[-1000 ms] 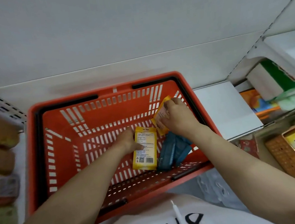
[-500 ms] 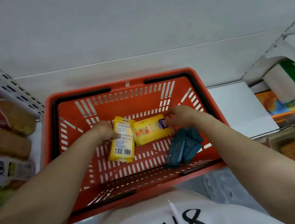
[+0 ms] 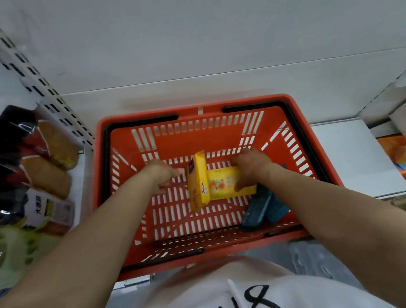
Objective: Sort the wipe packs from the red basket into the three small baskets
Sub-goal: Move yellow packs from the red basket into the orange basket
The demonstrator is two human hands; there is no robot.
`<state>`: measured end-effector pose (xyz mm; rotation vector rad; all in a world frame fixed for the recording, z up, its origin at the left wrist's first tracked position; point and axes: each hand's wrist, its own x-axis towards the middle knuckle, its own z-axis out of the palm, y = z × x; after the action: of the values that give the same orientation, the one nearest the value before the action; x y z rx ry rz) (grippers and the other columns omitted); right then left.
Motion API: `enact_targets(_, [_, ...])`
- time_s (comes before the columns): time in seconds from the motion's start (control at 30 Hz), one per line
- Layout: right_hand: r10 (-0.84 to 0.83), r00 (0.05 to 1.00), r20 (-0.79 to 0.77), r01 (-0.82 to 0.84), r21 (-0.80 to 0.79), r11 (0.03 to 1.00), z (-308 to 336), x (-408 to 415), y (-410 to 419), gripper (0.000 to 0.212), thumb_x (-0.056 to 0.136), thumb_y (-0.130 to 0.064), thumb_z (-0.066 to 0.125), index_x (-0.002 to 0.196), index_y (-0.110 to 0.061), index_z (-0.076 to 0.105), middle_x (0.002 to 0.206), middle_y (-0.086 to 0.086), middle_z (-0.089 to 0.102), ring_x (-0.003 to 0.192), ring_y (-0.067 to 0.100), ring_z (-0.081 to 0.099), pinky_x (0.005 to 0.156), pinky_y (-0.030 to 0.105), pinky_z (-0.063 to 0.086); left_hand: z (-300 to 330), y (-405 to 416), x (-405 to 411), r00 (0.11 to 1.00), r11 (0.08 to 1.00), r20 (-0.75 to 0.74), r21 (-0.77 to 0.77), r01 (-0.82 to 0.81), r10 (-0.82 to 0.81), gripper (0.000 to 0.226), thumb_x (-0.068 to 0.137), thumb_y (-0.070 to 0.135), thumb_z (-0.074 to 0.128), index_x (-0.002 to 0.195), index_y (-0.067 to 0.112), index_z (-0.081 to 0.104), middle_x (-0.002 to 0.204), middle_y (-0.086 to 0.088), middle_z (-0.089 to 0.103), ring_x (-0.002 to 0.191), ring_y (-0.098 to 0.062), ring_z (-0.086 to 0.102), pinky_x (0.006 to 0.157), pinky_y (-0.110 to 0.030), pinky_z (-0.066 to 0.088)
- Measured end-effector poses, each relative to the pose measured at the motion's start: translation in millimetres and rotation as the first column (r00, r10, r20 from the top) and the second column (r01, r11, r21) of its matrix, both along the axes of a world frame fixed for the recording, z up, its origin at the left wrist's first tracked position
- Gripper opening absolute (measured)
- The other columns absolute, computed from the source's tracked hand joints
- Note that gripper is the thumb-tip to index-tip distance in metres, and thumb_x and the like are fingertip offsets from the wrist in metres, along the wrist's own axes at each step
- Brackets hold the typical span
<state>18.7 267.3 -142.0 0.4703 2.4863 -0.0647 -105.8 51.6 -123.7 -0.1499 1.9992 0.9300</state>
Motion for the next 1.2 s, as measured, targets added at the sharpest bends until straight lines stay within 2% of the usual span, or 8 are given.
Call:
enact_targets(0.13, [-0.087, 0.995, -0.046, 0.087, -0.015, 0.996, 19, -4, 6, 0.07, 0.066, -0.058, 0.08, 0.123, -0.025, 0.057, 0.122, 0.002, 0.057, 0.111, 0.024, 0.051, 0.085, 0.038, 0.049, -10, 2, 10, 0.991, 0.991, 0.039, 0.042, 0.125, -0.127, 0.06, 0.087, 0.032, 0.073, 0.138, 0.009, 0.05, 0.141, -0.009, 0.054, 0.123, -0.025, 0.055, 0.096, -0.043, 0.047])
enact_targets(0.3, [-0.521, 0.841, -0.145, 0.443, -0.366, 0.818, 57, 13, 19, 0.056, 0.07, -0.052, 0.083, 0.108, -0.023, 0.053, 0.089, -0.006, 0.058, 0.077, 0.012, 0.059, 0.055, 0.026, 0.045, -23, 19, 16, 0.924, 0.935, -0.163, 0.023, 0.354, -0.346, 0.075, 0.081, 0.038, 0.078, 0.144, 0.019, 0.042, 0.143, -0.005, 0.051, 0.117, -0.023, 0.055, 0.089, -0.037, 0.05])
enact_targets(0.47, [-0.721, 0.667, -0.19, 0.492, -0.614, 0.617, 81, 54, 14, 0.06, 0.076, -0.049, 0.079, 0.122, -0.022, 0.052, 0.099, -0.004, 0.063, 0.084, 0.012, 0.065, 0.062, 0.03, 0.053, -40, 41, 22, 0.72, 0.825, -0.403, -0.279, 0.492, -0.565, 0.102, 0.068, 0.043, 0.086, 0.15, 0.016, 0.032, 0.153, -0.011, 0.039, 0.14, -0.031, 0.037, 0.113, -0.044, 0.036])
enact_targets(0.63, [-0.803, 0.557, -0.212, 0.479, -0.708, 0.519, 94, 80, 7, 0.054, 0.084, -0.041, 0.075, 0.128, -0.024, 0.05, 0.1, -0.007, 0.066, 0.08, 0.006, 0.068, 0.058, 0.022, 0.053, -51, 51, 27, 0.663, 0.859, -0.553, -0.241, 0.451, -0.504, 0.077, 0.066, 0.044, 0.087, 0.126, 0.017, 0.047, 0.13, -0.008, 0.053, 0.119, -0.028, 0.052, 0.091, -0.038, 0.046])
enact_targets(0.83, [-0.917, 0.398, 0.006, 0.379, -0.912, 0.158, 97, 94, 1, 0.083, 0.081, -0.015, 0.08, 0.146, -0.034, 0.033, 0.115, 0.005, 0.069, 0.091, 0.02, 0.074, 0.079, 0.046, 0.061, -52, 61, 33, 0.376, 0.53, -0.392, -0.441, 0.724, -0.84, 0.113, 0.062, 0.059, 0.084, 0.153, 0.026, 0.026, 0.156, -0.005, 0.033, 0.142, -0.032, 0.027, 0.113, -0.044, 0.032])
enact_targets(0.93, [-0.906, 0.42, 0.043, 0.274, -0.958, 0.081, 97, 94, -3, 0.1, 0.081, 0.0, 0.076, 0.149, -0.05, 0.023, 0.113, 0.009, 0.071, 0.093, 0.025, 0.074, 0.072, 0.047, 0.061, -50, 60, 31, 0.378, 0.478, -0.296, -0.465, 0.745, -0.877, 0.109, 0.062, 0.058, 0.085, 0.15, 0.021, 0.032, 0.15, -0.008, 0.043, 0.135, -0.031, 0.041, 0.105, -0.041, 0.042])
enact_targets(1.07, [-0.888, 0.461, 0.011, 0.207, -0.974, 0.095, 96, 89, -11, 0.079, 0.08, 0.003, 0.075, 0.135, -0.049, 0.051, 0.11, 0.012, 0.067, 0.094, 0.025, 0.073, 0.071, 0.045, 0.061, -43, 50, 23, 0.483, 0.512, -0.178, -0.387, 0.767, -0.858, 0.092, 0.072, 0.048, 0.083, 0.146, 0.013, 0.041, 0.147, -0.009, 0.047, 0.128, -0.029, 0.05, 0.094, -0.034, 0.046])
enact_targets(1.2, [-0.872, 0.489, -0.037, 0.168, -0.977, 0.135, 93, 79, -20, 0.063, 0.082, -0.002, 0.076, 0.127, -0.042, 0.059, 0.102, 0.01, 0.065, 0.095, 0.025, 0.073, 0.075, 0.044, 0.061, -22, 28, 1, 0.765, 0.771, -0.115, -0.18, 0.611, -0.634, 0.084, 0.074, 0.033, 0.085, 0.144, 0.006, 0.045, 0.146, -0.014, 0.048, 0.129, -0.032, 0.05, 0.105, -0.041, 0.044])
